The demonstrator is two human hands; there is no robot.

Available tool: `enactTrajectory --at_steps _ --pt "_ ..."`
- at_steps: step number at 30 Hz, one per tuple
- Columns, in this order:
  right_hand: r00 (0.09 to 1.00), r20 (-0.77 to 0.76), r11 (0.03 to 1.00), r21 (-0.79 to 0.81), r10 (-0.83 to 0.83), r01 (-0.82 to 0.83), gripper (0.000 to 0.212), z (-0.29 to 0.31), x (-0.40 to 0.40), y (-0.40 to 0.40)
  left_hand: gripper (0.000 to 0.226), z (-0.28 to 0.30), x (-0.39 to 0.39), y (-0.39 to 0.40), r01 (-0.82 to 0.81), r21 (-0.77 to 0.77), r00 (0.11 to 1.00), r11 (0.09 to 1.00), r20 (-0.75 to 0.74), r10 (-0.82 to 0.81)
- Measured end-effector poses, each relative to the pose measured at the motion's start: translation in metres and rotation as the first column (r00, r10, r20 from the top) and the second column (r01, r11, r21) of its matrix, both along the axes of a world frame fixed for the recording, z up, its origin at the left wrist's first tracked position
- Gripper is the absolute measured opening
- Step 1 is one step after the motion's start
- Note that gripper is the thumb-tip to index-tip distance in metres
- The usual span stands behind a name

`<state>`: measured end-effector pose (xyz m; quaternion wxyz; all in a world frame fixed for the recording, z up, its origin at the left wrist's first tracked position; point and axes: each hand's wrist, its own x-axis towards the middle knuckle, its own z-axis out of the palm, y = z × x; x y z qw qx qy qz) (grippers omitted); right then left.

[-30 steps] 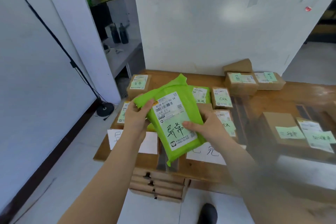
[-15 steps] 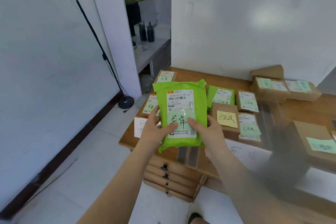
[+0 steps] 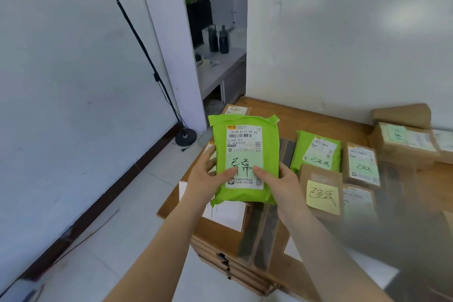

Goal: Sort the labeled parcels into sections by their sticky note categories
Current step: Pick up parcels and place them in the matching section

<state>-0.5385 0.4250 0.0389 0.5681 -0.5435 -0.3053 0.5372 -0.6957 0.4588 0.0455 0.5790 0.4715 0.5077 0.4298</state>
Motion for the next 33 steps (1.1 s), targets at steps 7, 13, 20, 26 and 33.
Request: enactTrajectory --at_steps 7,13,20,26,33 --pt "0.998 -0.05 0.997 -0.077 -0.023 0.019 0.022 -0.019 -0.002 0.037 0.065 -0.011 -0.001 0.04 0.024 -0.063 0.999 0.998 -0.032 -0.026" --pt "0.991 0.003 0.981 -0.142 -0.134 0.133 0.023 -0.027 -0.005 0.072 0.065 -0.033 0.003 0.091 0.137 0.0 0.985 0.991 -0.109 -0.136" --pt "0.948 0.122 0.931 -0.19 -0.293 0.312 0.023 -0.031 -0.013 0.122 0.058 -0.045 0.008 0.166 0.354 0.099 0.912 0.93 -0.259 -0.32" --pt "0.897 0.233 0.878 -0.221 -0.375 0.425 0.023 -0.037 -0.002 0.165 0.052 -0.055 0.023 0.221 0.491 0.067 0.846 0.869 -0.274 -0.457" --pt "0.851 0.418 0.826 -0.319 -0.318 0.465 0.038 -0.05 0.028 0.211 0.048 -0.064 0.059 0.268 0.571 0.071 0.751 0.818 -0.446 -0.486"
